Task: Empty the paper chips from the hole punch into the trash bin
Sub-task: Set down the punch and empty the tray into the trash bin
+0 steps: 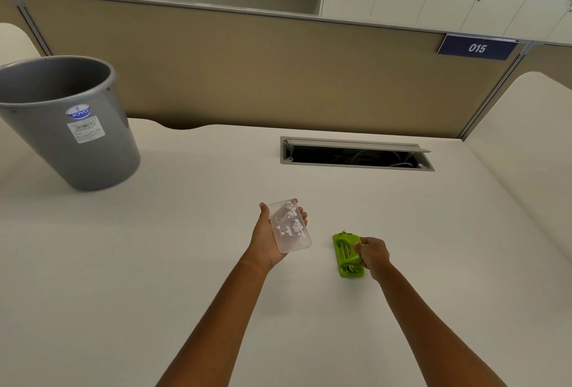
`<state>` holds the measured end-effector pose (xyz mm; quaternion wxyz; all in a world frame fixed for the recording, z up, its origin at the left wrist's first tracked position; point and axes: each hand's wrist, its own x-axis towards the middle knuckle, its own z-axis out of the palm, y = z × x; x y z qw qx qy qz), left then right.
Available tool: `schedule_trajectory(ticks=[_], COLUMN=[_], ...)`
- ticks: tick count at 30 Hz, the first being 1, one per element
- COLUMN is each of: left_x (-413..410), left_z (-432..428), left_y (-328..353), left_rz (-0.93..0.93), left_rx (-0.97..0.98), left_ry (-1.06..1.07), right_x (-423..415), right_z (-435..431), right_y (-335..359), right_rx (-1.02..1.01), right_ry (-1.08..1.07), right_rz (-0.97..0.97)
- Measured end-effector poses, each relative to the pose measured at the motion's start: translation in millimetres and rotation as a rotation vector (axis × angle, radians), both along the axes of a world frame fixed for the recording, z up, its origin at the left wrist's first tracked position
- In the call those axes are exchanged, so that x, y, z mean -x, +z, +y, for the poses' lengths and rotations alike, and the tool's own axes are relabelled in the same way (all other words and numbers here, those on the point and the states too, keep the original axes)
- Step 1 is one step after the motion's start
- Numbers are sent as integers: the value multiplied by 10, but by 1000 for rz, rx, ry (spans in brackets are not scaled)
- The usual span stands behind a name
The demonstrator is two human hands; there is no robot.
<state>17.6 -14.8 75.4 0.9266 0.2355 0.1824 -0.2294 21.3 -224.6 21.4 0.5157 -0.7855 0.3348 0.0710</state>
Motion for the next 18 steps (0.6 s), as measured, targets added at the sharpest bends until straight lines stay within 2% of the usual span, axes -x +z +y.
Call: schedule_trajectory(ticks=[4, 6, 8, 10, 11, 14, 18], left_x=[-1, -7, -19, -31, -38, -62, -84], left_z=[-6, -2, -2, -1, 0, 6, 27], left_y=[-9, -5, -2, 1, 3, -9, 5], left_rz=[-18, -24, -26, -32, -33, -38, -57], left_rx=[-12, -25, -41, -59, -74, -123, -109], left_ry=[-9, -13, -17, -23, -30, -50, -49], right_x=[27, 35, 29, 31, 29, 80, 162], right_z=[-14, 7, 67, 189, 262, 525, 734], right_y=[46, 113, 235, 392, 469, 724, 933], right_rx=[55, 179, 313, 307, 204, -304, -602], right_ry=[48, 109, 164, 192, 179, 168, 330], right_rz=[36, 48, -16, -145, -193, -200, -47])
